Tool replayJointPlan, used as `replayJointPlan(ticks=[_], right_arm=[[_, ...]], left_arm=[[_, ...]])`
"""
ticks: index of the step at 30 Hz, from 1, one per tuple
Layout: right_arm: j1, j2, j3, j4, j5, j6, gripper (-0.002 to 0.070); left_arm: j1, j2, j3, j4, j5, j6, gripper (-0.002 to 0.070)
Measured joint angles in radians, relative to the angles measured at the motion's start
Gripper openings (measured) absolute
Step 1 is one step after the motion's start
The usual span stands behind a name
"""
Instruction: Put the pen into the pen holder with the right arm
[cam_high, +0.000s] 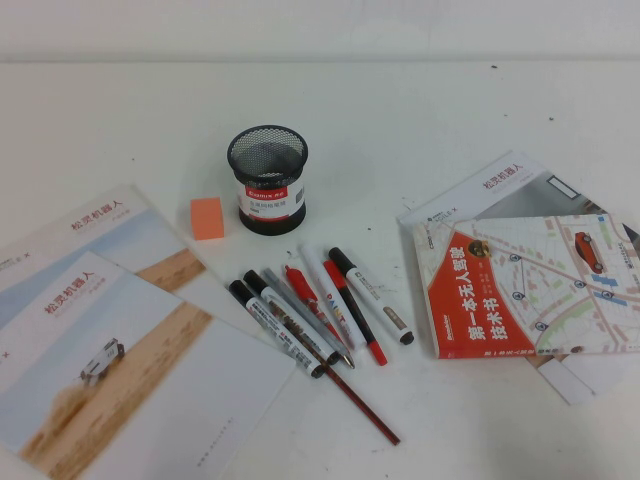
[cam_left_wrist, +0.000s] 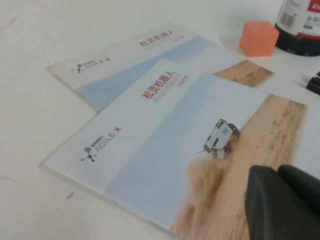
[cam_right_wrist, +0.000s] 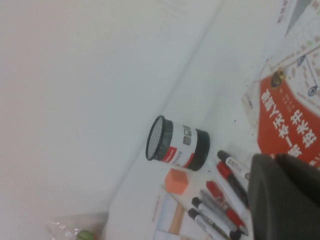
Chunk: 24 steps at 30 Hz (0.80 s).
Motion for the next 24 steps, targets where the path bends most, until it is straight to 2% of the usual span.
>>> replayJointPlan(ticks=[4, 11, 17, 24], right_arm=[[0.000, 0.000, 0.000, -0.013, -0.009, -0.041, -0.0021], [0.000, 0.043, -0.101, -0.040, 0.021, -0.309, -0.0021], [0.000, 0.293, -0.331, -0.127, 0.162, -0.481, -0.0021], [0.000, 0.680, -0.586, -0.393, 0.376, -0.522, -0.0021]], left_arm=[[0.000, 0.000, 0.000, 0.000, 0.000, 0.000, -0.0001], [0.000, 0.000, 0.000, 0.000, 0.000, 0.000, -0.0001], [0.000, 0.000, 0.000, 0.000, 0.000, 0.000, -0.0001], [0.000, 0.000, 0.000, 0.000, 0.000, 0.000, -0.0001]])
